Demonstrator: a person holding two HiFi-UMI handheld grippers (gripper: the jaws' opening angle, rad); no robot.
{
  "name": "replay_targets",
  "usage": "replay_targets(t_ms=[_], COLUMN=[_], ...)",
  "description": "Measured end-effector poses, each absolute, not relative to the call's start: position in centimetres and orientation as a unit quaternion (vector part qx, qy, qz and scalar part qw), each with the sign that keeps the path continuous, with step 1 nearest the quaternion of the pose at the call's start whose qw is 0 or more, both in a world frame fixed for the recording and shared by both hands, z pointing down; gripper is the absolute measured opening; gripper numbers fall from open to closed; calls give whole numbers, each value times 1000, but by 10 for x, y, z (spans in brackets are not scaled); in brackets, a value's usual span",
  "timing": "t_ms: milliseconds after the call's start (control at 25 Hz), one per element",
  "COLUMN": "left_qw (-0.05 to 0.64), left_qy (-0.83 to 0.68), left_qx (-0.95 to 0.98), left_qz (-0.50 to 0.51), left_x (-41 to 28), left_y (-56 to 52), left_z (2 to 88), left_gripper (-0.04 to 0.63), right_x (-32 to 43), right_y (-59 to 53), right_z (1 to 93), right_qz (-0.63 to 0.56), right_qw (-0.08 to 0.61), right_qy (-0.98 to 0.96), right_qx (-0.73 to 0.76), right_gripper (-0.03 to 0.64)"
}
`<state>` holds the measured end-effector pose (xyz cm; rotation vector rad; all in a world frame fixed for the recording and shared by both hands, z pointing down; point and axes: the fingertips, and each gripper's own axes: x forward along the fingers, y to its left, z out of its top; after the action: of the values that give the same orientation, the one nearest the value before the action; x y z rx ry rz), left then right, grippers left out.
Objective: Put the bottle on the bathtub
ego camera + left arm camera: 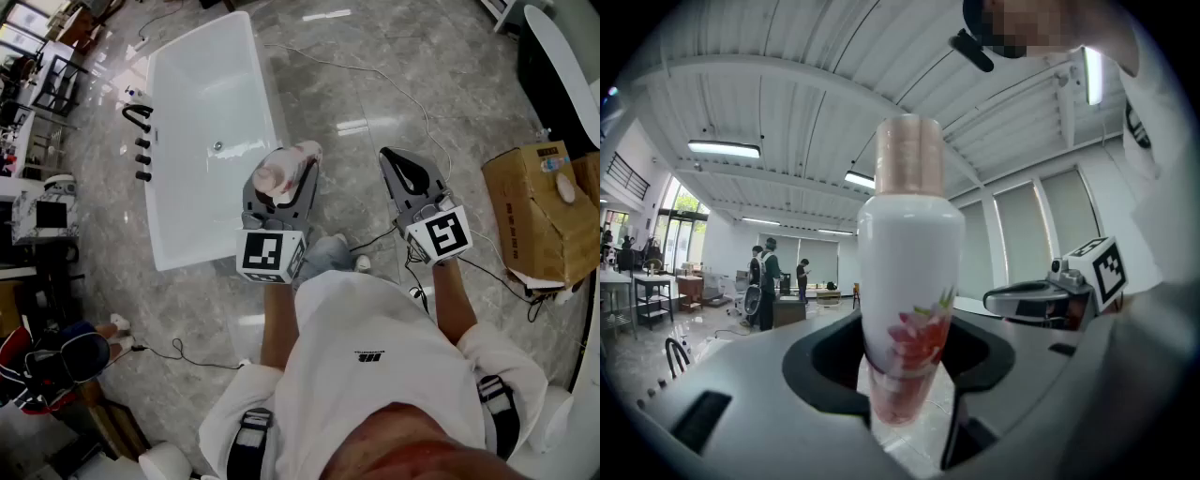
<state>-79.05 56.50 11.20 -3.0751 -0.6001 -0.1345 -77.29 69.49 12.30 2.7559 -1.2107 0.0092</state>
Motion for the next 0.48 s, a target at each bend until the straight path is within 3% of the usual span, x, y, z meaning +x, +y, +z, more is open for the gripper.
replay_targets(t_ms=[240, 480], left_qw=[-7, -6], left_qy=[-176, -168], left_qx=[-983, -985], left_qz=[-53, -45], left_x=[-715, -610], left_y=[533, 493], left_z=[131, 141], left_gripper=[222, 222], right_x=[-689, -581], right_y=[662, 621], right_z=[135, 138], right_qz=[6, 2], right_qw=[45, 66], right_qy=[-410, -425], right_qx=[911, 903], right_gripper=[-5, -5])
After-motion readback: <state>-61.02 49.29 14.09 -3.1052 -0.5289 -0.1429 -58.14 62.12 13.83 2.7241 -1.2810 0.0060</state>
